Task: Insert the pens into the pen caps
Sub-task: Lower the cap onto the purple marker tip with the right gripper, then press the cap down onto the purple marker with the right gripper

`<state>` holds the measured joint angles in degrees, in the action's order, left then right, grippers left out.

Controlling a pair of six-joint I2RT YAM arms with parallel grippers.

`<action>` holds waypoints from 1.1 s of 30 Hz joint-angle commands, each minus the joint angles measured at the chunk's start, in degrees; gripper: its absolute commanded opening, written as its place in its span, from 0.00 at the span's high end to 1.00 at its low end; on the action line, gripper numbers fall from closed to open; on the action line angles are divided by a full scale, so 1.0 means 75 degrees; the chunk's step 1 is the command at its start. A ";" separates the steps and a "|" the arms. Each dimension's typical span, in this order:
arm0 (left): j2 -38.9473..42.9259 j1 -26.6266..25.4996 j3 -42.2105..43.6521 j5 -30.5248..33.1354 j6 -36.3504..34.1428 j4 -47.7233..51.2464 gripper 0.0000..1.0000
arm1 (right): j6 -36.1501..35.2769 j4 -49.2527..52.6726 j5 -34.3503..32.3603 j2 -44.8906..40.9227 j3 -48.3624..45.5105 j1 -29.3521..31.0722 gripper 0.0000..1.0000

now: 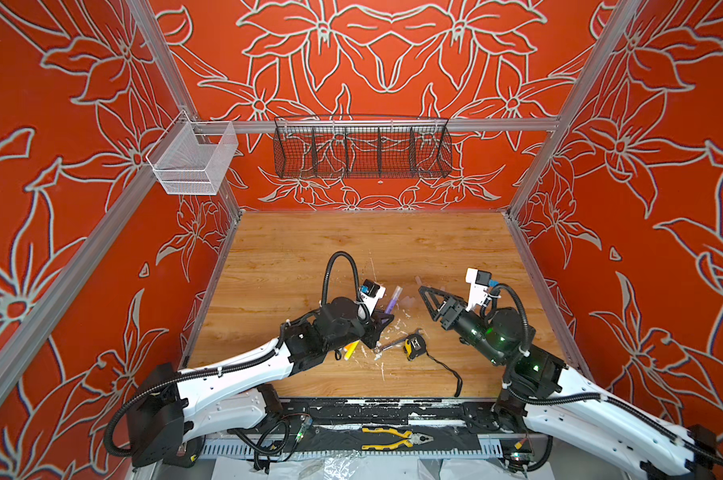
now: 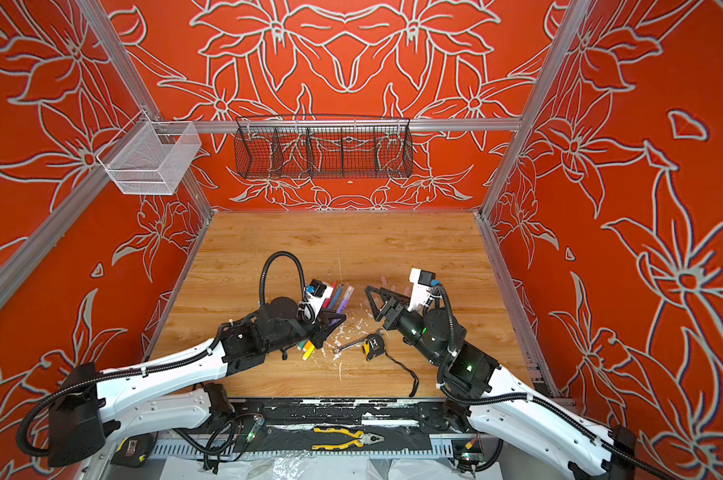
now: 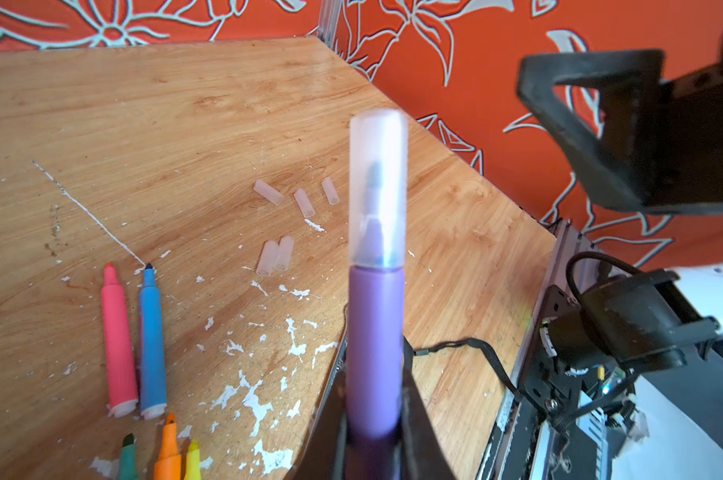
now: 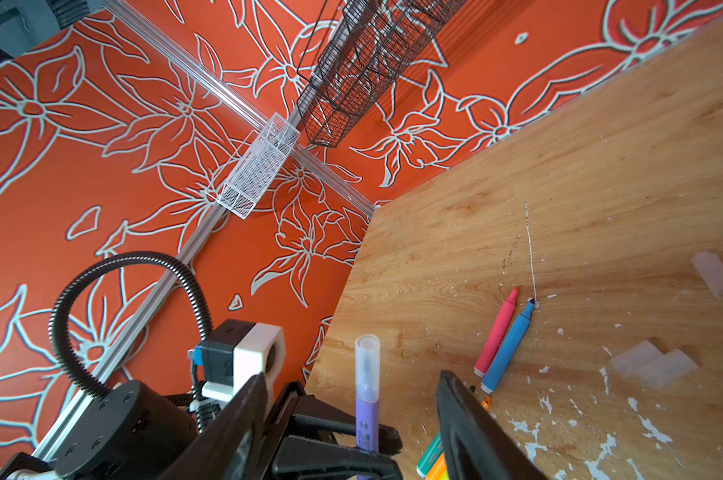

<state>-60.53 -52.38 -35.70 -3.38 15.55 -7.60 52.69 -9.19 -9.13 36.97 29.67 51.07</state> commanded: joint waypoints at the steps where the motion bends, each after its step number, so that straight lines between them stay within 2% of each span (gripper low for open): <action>1: 0.0251 0.0035 0.0110 -0.0248 -0.0392 -0.0370 1.00 | 0.0020 0.0046 0.0089 0.0368 0.0180 -0.0012 0.39; 4: 0.0269 0.0035 0.0157 -0.0229 -0.0394 -0.0381 1.00 | 0.0041 -0.0103 0.0414 0.0800 0.0415 -0.0012 0.43; 10: 0.0132 0.0035 0.0172 -0.0214 -0.0392 -0.0405 1.00 | 0.0026 -0.0477 0.0908 0.1363 0.0687 -0.0001 0.46; 24: 0.0044 0.0041 0.0190 -0.0390 -0.0388 -0.0499 1.00 | -0.0017 -0.0685 0.1123 0.2174 0.1128 -0.0001 0.56; 33: -0.0013 0.0036 0.0097 -0.0440 -0.0387 -0.0496 1.00 | -0.0023 -0.0639 0.1119 0.2467 0.1165 0.0003 0.74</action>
<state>-60.16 -52.38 -34.79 -5.76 13.45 -9.61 52.49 -13.13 -1.13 55.18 36.82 51.09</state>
